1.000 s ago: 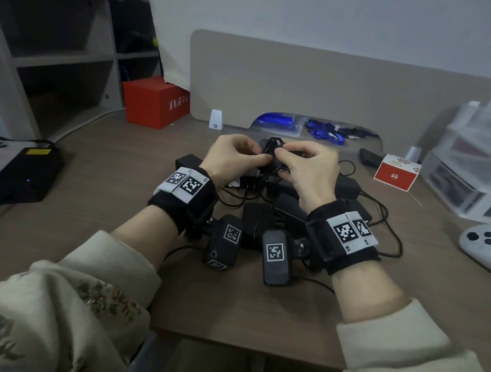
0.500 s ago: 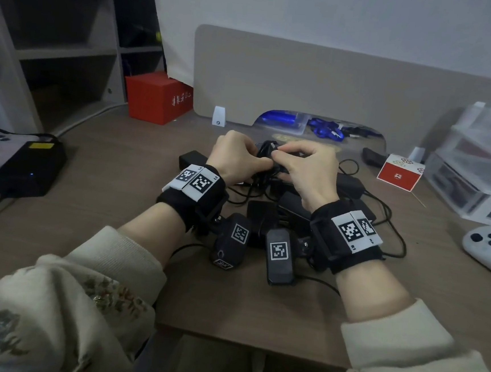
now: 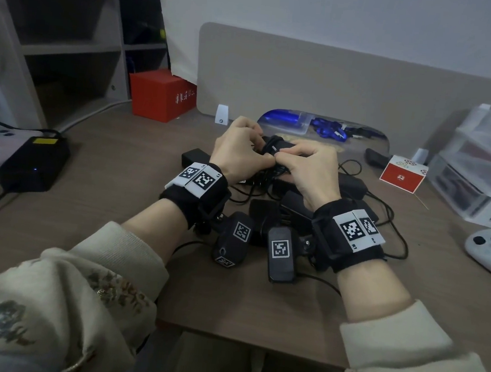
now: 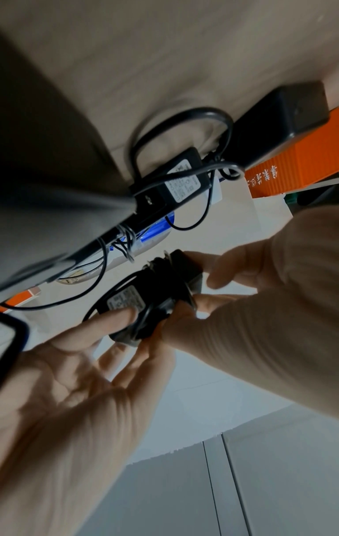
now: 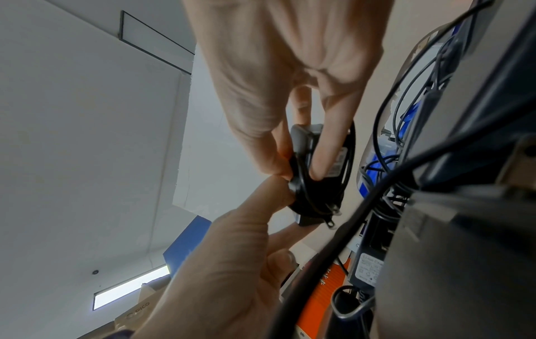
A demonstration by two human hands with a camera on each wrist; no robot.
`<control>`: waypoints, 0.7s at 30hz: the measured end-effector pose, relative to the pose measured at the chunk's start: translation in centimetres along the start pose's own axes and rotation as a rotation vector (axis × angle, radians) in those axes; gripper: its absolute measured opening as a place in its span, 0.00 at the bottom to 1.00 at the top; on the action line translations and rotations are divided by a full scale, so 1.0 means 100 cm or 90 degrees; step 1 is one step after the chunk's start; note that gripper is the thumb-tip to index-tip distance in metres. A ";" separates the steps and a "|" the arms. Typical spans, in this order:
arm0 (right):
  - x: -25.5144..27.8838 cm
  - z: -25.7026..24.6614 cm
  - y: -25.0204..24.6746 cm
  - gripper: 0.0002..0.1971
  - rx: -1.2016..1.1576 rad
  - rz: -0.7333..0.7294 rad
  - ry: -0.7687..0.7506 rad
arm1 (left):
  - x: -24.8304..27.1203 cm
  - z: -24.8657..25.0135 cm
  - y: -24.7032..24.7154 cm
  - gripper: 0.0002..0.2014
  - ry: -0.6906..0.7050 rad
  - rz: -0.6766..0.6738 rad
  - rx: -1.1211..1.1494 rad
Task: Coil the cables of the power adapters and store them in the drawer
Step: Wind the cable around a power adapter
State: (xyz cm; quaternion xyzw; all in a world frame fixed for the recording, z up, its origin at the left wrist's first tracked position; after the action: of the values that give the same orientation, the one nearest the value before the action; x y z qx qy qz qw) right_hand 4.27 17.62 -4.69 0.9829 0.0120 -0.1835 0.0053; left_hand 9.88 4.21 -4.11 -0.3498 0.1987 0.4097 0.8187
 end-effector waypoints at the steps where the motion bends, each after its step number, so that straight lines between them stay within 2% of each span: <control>1: 0.001 -0.001 0.000 0.04 0.000 -0.004 0.000 | 0.001 0.001 0.000 0.08 0.016 -0.008 0.006; 4: 0.002 -0.003 -0.001 0.03 0.009 -0.022 0.005 | 0.002 0.005 0.002 0.09 0.060 -0.036 0.003; 11: 0.001 -0.007 -0.006 0.03 0.010 0.004 -0.059 | -0.002 -0.001 0.006 0.07 0.023 -0.038 0.102; 13: 0.001 -0.007 -0.006 0.01 0.006 0.003 -0.065 | -0.002 -0.002 0.007 0.07 0.030 -0.037 0.104; 21: -0.003 -0.002 -0.006 0.07 0.020 0.023 -0.070 | 0.001 0.003 0.006 0.12 0.057 -0.074 0.128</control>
State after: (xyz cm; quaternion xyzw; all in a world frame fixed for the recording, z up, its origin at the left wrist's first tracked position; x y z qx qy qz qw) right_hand 4.08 18.26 -4.42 0.9714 -0.0090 -0.2370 -0.0058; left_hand 9.45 4.72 -4.24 -0.2949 0.2541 0.3235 0.8624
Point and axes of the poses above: each hand's wrist, its own x-axis away from the middle knuckle, its own y-axis out of the palm, z = x × y, the point moved 4 cm from there along -x, towards the middle knuckle, and after that the axes turned 15 degrees about z, right-handed, at the moved point
